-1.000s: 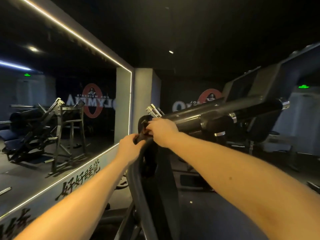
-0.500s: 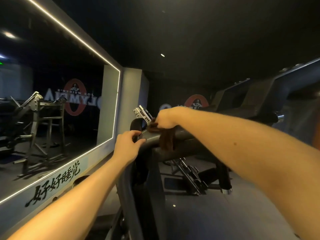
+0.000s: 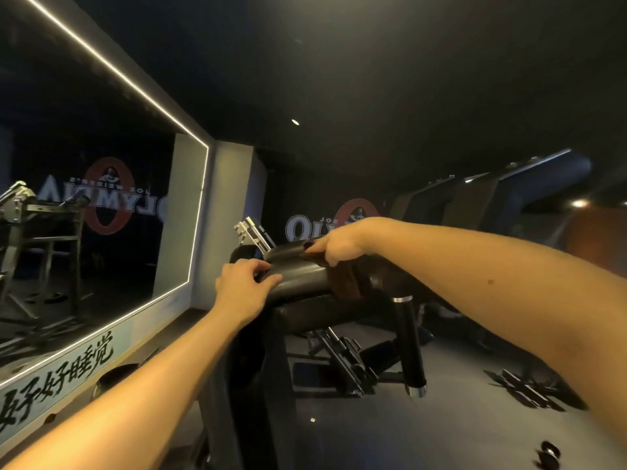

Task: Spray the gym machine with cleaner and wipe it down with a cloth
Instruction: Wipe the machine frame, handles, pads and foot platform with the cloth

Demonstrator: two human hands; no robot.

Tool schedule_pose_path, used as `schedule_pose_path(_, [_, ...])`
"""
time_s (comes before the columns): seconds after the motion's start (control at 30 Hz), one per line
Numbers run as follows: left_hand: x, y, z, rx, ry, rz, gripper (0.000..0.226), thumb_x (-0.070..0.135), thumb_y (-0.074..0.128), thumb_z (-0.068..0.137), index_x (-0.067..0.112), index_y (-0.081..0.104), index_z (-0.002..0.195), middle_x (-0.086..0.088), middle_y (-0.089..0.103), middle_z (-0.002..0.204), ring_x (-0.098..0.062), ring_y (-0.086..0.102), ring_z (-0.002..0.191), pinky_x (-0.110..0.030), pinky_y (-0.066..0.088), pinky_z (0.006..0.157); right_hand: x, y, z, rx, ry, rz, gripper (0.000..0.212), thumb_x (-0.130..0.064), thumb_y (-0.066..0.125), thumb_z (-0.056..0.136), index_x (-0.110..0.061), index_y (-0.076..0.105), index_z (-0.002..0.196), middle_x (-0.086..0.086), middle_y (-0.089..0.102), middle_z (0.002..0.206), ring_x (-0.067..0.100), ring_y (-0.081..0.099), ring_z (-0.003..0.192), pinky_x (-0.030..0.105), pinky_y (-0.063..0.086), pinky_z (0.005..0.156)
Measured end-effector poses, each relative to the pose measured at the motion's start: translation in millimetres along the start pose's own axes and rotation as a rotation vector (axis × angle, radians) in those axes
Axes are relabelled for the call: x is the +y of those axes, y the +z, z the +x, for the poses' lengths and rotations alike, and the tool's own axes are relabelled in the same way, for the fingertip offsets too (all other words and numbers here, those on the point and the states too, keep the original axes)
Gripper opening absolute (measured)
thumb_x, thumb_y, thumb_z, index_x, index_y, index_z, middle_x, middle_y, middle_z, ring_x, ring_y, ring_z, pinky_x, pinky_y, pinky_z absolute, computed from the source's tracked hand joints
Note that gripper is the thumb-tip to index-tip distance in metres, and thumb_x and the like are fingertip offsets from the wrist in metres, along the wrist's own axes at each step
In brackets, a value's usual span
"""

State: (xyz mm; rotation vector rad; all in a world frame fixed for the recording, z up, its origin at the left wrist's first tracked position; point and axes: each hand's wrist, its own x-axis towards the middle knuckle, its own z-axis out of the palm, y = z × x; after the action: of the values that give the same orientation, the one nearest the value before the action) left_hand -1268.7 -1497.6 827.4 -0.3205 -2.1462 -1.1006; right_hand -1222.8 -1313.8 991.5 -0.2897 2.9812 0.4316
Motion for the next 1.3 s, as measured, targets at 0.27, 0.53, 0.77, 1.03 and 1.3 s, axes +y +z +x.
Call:
schedule_pose_path(0.27, [37, 17, 5, -0.054, 0.037, 0.105, 0.046, 0.052, 0.068, 0.093, 0.032, 0.063, 0.135, 0.005, 0.059, 0.134, -0.023, 0.038, 0.130, -0.043, 0.028, 0.103, 57, -7, -17, 0.149, 0.157, 0.008, 0.049, -0.047, 0.046, 0.107, -0.034, 0.045, 0.154, 0.003, 0.048, 0.153, 0.028, 0.045, 0.140, 0.046, 0.033, 0.115])
schedule_pose_path(0.53, [36, 11, 8, -0.082, 0.022, 0.169, 0.048, 0.060, 0.067, 0.091, 0.039, 0.063, 0.133, 0.006, 0.060, 0.131, -0.023, 0.041, 0.129, -0.043, 0.028, 0.103, 32, 0, -4, 0.053, -0.051, 0.028, 0.059, -0.041, 0.064, 0.099, -0.038, 0.041, 0.154, -0.004, 0.054, 0.141, 0.022, 0.052, 0.128, 0.043, 0.040, 0.105])
schedule_pose_path(0.77, [64, 17, 19, -0.158, 0.067, 0.197, 0.041, 0.053, 0.065, 0.095, 0.039, 0.063, 0.133, 0.004, 0.060, 0.135, -0.025, 0.038, 0.136, -0.046, 0.027, 0.108, 119, 0, -42, 0.215, 0.161, 0.141, 0.029, -0.027, 0.058, 0.103, -0.032, 0.067, 0.131, -0.003, 0.064, 0.115, 0.017, 0.058, 0.105, 0.036, 0.042, 0.092])
schedule_pose_path(1.03, [93, 32, 27, -0.208, 0.083, 0.232, 0.046, 0.059, 0.058, 0.097, 0.036, 0.063, 0.137, 0.001, 0.061, 0.135, -0.029, 0.041, 0.133, -0.049, 0.031, 0.108, 122, 10, -46, 0.299, 0.175, 0.266, 0.032, -0.035, 0.055, 0.104, -0.015, 0.073, 0.121, 0.007, 0.069, 0.117, 0.025, 0.065, 0.109, 0.041, 0.048, 0.103])
schedule_pose_path(1.3, [135, 63, 45, -0.308, 0.155, 0.140, 0.034, 0.058, 0.053, 0.100, 0.041, 0.069, 0.123, 0.007, 0.067, 0.122, -0.026, 0.050, 0.127, -0.054, 0.034, 0.108, 168, 14, -75, 0.340, 0.195, 0.083, 0.035, -0.037, 0.053, 0.106, -0.033, 0.064, 0.139, -0.009, 0.062, 0.123, 0.013, 0.055, 0.109, 0.033, 0.040, 0.098])
